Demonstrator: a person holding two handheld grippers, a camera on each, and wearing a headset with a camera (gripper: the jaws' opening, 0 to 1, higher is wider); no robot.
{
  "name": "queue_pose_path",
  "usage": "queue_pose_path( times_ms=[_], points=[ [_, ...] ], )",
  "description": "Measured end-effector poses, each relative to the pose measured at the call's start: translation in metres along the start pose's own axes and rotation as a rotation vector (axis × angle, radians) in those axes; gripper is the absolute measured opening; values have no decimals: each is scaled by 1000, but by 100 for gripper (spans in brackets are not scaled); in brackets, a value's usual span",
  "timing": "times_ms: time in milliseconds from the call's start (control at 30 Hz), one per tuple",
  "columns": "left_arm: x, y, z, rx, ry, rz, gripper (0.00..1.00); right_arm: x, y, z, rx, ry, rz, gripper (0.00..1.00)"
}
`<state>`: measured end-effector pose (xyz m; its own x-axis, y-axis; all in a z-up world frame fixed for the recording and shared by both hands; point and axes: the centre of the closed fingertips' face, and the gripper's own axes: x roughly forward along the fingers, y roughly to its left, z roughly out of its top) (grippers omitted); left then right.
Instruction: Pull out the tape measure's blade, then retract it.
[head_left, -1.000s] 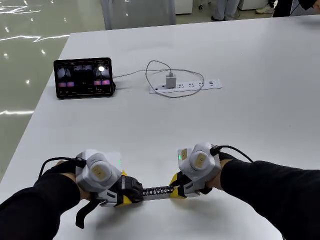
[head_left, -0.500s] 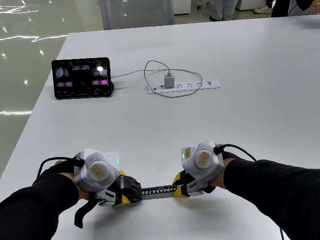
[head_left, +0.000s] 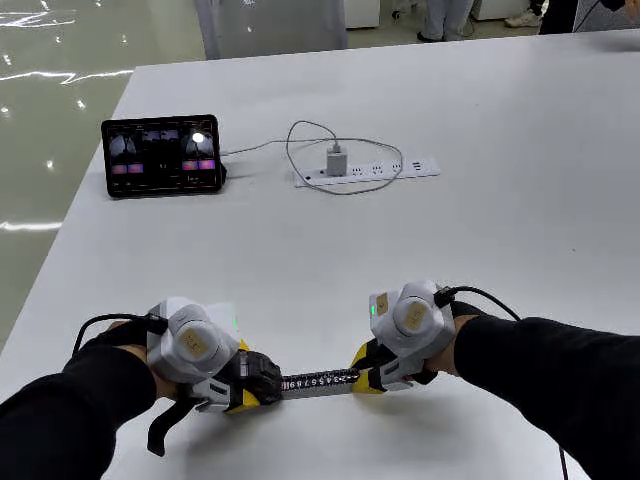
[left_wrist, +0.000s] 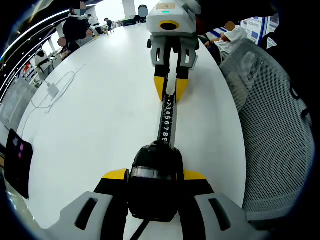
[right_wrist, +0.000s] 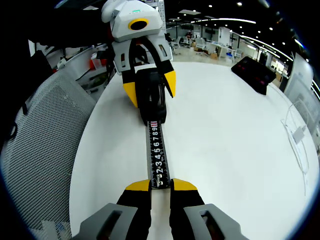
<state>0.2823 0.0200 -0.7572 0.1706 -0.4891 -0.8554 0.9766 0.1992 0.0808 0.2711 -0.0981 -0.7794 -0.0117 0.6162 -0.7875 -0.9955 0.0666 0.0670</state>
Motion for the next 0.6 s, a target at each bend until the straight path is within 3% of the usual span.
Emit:
queue_pose_path(
  times_ms=[600],
  points=[
    [0,0,1,2,-8,3,33,-9,-1,-10,12,7,-6,9]
  ],
)
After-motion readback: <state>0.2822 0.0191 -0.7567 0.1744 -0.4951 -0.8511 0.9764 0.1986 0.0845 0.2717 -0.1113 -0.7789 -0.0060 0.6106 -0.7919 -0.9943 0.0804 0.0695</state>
